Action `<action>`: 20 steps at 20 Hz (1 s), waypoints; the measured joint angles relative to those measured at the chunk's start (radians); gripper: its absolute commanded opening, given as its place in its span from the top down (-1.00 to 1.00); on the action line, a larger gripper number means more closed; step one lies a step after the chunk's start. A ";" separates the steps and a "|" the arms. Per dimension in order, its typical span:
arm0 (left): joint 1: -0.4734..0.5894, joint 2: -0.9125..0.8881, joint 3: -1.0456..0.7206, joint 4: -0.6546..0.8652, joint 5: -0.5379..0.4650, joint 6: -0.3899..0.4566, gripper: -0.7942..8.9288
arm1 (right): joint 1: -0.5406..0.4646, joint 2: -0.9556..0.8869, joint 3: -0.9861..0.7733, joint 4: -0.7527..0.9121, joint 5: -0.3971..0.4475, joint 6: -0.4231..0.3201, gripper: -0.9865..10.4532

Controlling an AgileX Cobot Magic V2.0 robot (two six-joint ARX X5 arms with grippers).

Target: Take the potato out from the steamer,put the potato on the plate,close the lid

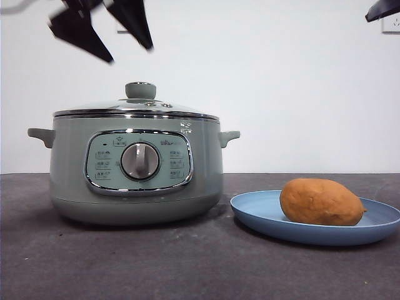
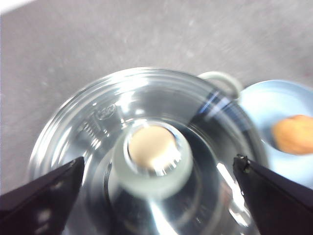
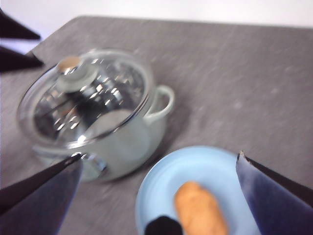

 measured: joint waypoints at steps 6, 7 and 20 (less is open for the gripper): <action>0.000 -0.247 0.000 -0.287 0.112 -0.004 -0.33 | 0.000 0.000 0.000 -0.157 -0.232 0.017 -0.27; 0.000 -0.285 0.000 -0.335 0.128 -0.004 -0.13 | 0.000 0.000 0.000 -0.171 -0.262 0.021 -0.13; 0.000 -0.387 0.000 -0.512 0.182 -0.004 0.85 | 0.000 0.000 0.000 -0.228 -0.330 0.037 0.85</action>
